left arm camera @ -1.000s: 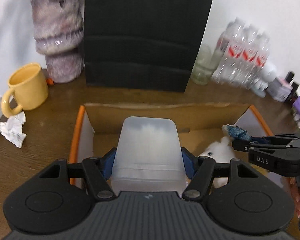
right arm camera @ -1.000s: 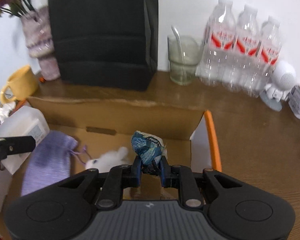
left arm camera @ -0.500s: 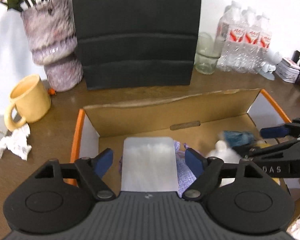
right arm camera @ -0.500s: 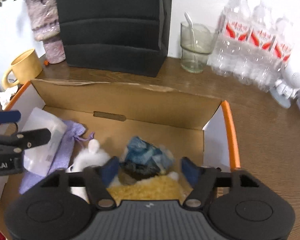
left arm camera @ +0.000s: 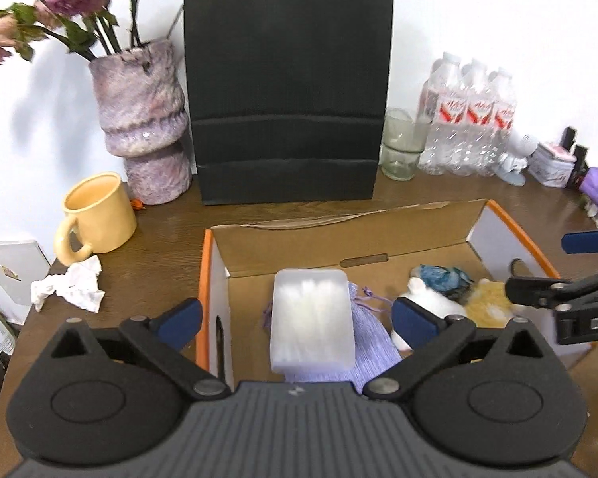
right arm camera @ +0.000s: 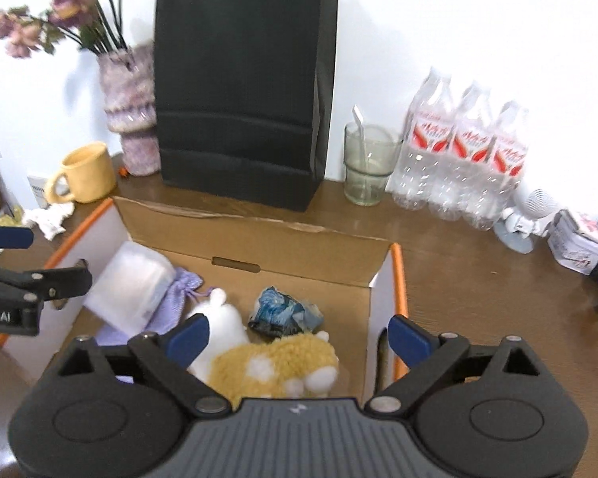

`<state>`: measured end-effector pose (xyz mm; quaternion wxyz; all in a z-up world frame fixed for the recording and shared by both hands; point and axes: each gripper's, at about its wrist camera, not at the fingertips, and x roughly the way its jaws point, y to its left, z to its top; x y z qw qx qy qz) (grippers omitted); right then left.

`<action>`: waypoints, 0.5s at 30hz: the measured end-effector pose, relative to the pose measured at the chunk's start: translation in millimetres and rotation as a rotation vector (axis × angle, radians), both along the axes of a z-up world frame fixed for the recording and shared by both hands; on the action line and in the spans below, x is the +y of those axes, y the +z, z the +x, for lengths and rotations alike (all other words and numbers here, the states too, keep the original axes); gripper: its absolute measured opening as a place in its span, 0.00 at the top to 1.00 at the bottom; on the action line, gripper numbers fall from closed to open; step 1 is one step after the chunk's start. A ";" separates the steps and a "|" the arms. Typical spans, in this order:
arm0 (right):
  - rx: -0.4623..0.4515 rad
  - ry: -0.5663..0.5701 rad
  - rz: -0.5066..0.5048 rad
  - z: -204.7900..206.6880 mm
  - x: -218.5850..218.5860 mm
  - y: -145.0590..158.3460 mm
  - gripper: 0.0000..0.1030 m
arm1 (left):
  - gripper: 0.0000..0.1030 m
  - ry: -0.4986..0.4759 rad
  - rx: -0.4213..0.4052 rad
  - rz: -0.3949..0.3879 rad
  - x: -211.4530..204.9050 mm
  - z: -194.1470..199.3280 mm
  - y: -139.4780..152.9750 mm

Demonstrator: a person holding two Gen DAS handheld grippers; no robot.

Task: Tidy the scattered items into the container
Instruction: 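Withdraw both tools and move the left tool to the small sachet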

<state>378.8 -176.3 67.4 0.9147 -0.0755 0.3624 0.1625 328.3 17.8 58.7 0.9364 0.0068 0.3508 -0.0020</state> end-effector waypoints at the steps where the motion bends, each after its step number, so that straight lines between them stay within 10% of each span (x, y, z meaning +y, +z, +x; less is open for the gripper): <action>1: -0.012 0.002 0.009 -10.6 -3.8 3.2 0.03 | 0.00 -0.004 -0.010 -0.005 1.3 -9.1 2.0; 15: -0.054 -0.023 0.025 -168.2 -62.9 -32.4 0.01 | 0.00 -0.198 -0.074 -0.045 -0.5 -168.4 -36.0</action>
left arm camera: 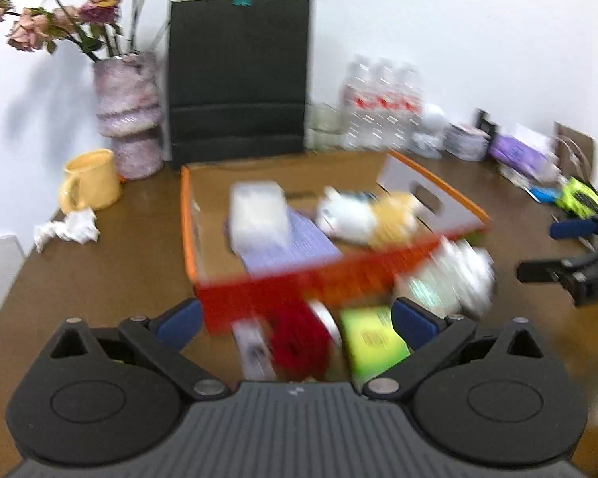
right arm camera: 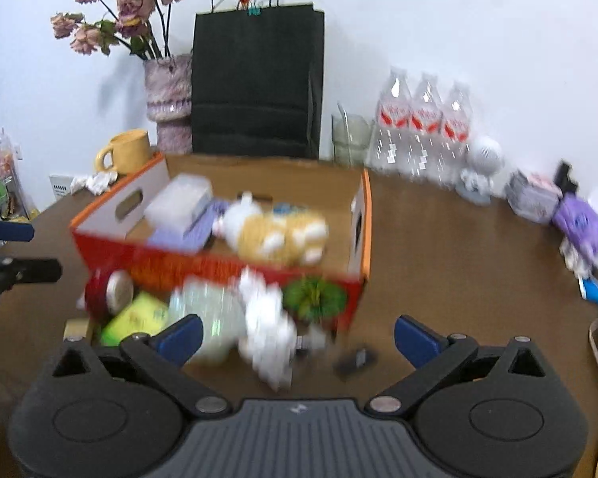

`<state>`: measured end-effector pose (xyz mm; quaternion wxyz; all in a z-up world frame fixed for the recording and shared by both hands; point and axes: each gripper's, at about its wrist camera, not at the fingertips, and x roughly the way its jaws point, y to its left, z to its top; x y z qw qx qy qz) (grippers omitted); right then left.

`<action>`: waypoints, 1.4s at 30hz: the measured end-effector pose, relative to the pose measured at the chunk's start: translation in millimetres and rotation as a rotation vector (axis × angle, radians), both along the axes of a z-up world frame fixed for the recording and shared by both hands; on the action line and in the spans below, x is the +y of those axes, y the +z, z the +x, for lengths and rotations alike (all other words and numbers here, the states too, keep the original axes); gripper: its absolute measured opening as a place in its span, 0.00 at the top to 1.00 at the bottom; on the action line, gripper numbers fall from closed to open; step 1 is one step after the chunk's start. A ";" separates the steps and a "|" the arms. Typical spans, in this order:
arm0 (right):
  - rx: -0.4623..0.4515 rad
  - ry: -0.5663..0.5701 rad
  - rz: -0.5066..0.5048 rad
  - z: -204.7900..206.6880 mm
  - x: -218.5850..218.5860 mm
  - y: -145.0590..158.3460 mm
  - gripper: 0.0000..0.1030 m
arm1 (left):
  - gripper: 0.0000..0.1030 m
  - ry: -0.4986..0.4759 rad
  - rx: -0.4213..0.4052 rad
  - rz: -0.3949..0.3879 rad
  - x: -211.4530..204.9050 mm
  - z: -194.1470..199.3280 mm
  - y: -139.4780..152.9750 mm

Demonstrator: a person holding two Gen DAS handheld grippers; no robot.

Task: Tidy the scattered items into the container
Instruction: 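Withdraw both tools and move the left tool to the small sachet, then grasp the small sachet with the left tool while the right tool grasps the black wrapper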

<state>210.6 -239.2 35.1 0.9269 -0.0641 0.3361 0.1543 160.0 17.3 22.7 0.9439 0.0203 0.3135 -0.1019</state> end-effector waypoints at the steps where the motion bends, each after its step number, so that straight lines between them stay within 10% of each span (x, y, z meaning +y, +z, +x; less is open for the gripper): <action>1: 0.006 -0.009 -0.003 -7.4 -1.8 -6.6 0.01 | 0.00 -0.025 0.007 0.003 -2.7 -8.4 -6.2; 15: 0.078 -0.108 0.042 -65.7 -11.5 -54.3 0.01 | 0.23 -0.258 0.080 0.021 -31.2 -50.0 -51.6; 22: 0.086 -0.105 0.046 -65.6 -8.4 -57.6 0.01 | 0.81 -0.272 0.094 0.043 -39.8 -39.9 -62.6; 32: 0.059 -0.125 0.038 -31.5 -4.5 -61.4 0.05 | 0.82 -0.177 0.104 -0.013 -30.8 -21.4 -60.5; 42: 0.039 -0.253 0.044 42.4 -30.7 -61.9 0.46 | 0.82 -0.108 0.096 -0.027 -28.5 -8.7 -60.4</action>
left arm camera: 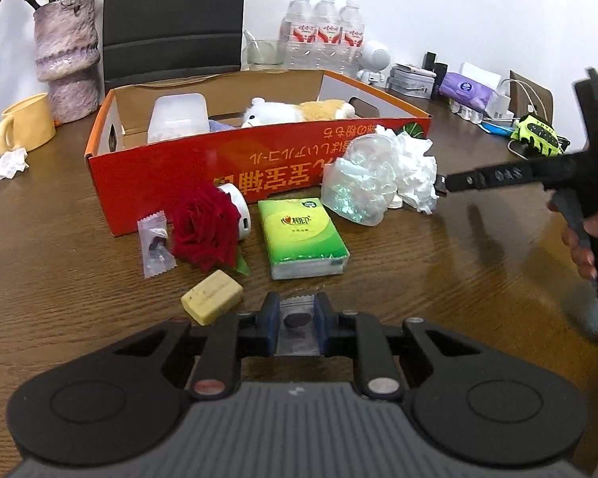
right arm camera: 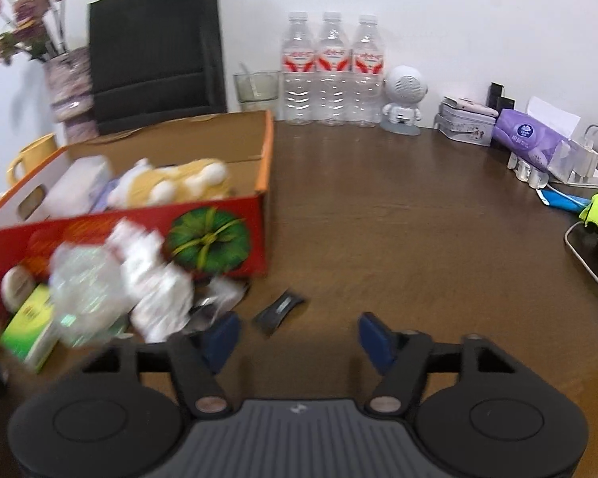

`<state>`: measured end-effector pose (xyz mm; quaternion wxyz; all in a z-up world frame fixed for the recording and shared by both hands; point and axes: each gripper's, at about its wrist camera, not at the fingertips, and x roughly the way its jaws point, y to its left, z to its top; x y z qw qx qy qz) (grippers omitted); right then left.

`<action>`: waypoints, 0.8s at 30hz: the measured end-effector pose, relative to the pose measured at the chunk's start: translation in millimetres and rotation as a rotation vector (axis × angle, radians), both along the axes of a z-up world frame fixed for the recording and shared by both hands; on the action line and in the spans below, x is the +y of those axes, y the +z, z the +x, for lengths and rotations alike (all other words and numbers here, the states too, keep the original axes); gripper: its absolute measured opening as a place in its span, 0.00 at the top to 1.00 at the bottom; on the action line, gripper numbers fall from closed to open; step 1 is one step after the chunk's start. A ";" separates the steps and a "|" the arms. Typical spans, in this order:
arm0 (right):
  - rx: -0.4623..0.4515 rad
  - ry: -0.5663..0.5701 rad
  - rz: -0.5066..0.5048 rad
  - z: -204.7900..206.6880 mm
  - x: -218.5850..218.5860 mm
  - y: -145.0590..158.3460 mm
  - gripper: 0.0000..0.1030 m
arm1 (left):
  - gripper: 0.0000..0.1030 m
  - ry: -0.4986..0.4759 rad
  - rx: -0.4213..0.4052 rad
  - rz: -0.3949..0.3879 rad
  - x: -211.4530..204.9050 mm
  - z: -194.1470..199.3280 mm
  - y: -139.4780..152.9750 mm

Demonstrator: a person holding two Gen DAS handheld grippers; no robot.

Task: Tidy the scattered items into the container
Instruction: 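Grasp the small sachet with the left tool while the right tool grasps the black wrapper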

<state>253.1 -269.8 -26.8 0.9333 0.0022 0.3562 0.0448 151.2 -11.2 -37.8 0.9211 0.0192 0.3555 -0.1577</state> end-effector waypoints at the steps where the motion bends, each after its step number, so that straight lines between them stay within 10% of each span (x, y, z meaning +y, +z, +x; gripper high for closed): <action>1: 0.004 0.001 0.005 5.9 -0.2 -1.0 0.47 | 0.82 0.001 0.000 -0.001 -0.2 0.1 0.0; 7: 0.023 0.013 -0.016 22.4 8.2 -11.0 0.68 | 0.82 0.021 -0.002 0.000 -1.1 -1.3 0.2; 9: 0.018 0.029 -0.006 20.1 9.6 -10.8 0.90 | 0.82 0.026 -0.005 0.003 -1.8 -2.5 0.3; 24: -0.091 0.060 0.074 -26.0 -3.0 23.9 0.90 | 0.83 0.059 -0.090 -0.034 11.2 -20.3 28.4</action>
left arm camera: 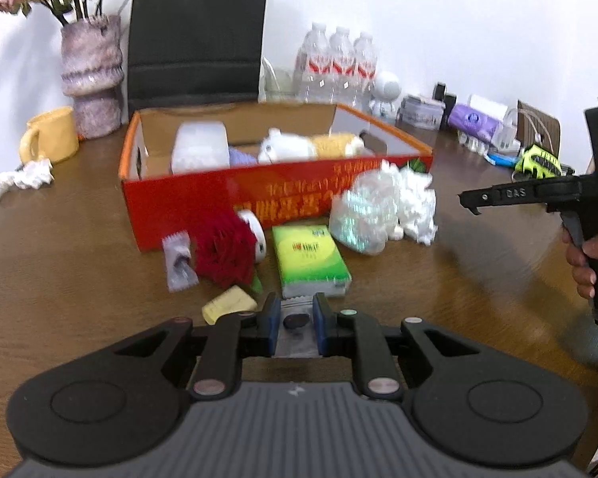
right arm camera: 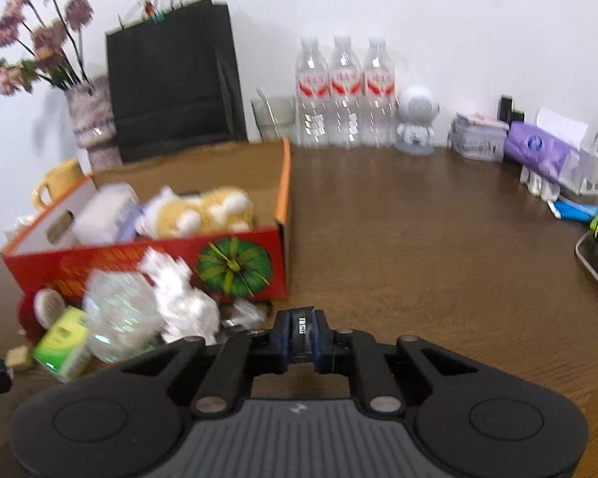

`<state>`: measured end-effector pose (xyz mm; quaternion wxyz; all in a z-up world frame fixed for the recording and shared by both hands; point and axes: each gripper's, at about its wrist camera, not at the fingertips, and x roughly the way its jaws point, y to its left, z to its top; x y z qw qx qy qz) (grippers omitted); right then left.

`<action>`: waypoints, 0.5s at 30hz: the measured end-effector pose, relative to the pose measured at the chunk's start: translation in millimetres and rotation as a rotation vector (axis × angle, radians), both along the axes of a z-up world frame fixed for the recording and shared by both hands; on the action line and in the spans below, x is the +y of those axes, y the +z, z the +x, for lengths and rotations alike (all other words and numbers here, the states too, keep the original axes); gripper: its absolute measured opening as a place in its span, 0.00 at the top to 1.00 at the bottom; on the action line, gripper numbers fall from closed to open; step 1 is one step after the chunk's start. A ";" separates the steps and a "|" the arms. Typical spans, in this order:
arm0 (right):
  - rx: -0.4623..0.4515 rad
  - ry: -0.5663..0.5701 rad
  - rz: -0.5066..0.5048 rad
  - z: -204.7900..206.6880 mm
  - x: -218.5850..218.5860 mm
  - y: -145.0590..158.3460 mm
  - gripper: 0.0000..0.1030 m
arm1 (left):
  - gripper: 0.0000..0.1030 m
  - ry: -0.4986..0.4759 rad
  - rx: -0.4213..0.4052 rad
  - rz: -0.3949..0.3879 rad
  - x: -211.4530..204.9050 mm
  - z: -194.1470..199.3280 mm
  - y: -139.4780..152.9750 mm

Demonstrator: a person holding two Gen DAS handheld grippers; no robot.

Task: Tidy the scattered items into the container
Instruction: 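Grasp the small sachet with the left tool while the right tool grasps the black wrapper, then drop the sachet into the box with the left tool while the right tool releases the wrapper inside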

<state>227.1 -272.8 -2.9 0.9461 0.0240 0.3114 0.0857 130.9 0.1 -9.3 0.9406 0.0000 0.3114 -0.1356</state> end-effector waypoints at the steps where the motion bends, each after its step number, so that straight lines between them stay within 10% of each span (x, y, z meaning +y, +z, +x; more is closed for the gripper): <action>1: -0.018 0.010 0.005 -2.5 1.0 6.1 0.90 | 0.83 0.002 -0.018 -0.001 1.2 -0.3 5.6; 15: -0.134 0.141 0.041 49.4 46.8 58.0 0.90 | 0.83 0.093 -0.226 -0.037 18.5 78.9 72.2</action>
